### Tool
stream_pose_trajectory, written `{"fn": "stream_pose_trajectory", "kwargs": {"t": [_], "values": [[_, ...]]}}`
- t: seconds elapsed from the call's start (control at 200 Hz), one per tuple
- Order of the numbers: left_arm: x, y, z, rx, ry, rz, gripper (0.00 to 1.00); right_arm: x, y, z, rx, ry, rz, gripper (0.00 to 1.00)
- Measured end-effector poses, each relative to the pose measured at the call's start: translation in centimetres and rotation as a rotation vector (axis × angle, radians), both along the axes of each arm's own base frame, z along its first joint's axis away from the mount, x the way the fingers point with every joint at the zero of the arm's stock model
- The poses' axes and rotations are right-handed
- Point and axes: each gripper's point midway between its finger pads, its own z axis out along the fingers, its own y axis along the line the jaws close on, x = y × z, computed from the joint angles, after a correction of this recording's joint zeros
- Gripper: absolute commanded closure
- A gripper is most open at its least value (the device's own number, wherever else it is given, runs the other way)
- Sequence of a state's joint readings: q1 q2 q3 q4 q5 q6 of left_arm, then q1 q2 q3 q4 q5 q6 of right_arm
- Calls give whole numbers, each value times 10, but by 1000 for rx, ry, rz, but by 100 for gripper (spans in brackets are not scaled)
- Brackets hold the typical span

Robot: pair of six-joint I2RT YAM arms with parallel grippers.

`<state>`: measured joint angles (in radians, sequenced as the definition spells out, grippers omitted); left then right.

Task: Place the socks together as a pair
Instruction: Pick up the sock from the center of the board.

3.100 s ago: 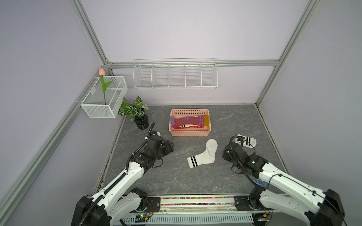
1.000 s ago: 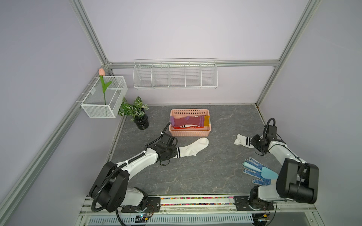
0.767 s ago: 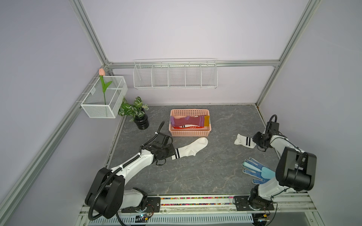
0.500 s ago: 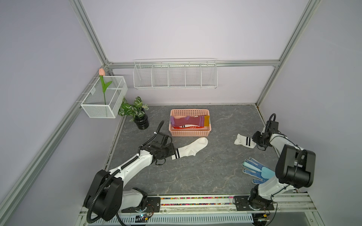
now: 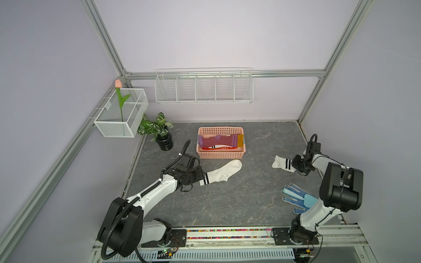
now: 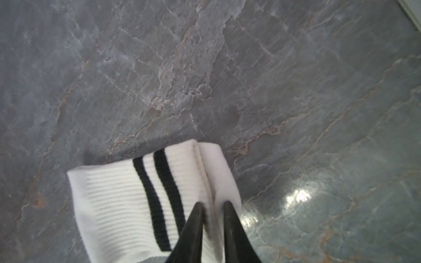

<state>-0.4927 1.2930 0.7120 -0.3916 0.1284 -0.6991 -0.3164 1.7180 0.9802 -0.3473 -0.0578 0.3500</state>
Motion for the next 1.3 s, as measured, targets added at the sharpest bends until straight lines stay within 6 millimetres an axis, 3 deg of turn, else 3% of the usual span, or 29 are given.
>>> {"fn": "stream_pose_trajectory", "kwargs": {"t": [0.09, 0.22, 0.605, 1.3], "values": [[0, 0, -1, 0, 1, 0, 35, 0, 2, 0, 0, 0, 6, 86], [-2, 1, -3, 1, 7, 2, 35, 1, 5, 0, -1, -1, 21, 87], [-3, 1, -5, 1, 11, 6, 36, 5, 14, 12, -11, -31, 48, 80], [-4, 2, -8, -5, 17, 18, 36, 3, 13, 5, -31, -4, 46, 79]]}}
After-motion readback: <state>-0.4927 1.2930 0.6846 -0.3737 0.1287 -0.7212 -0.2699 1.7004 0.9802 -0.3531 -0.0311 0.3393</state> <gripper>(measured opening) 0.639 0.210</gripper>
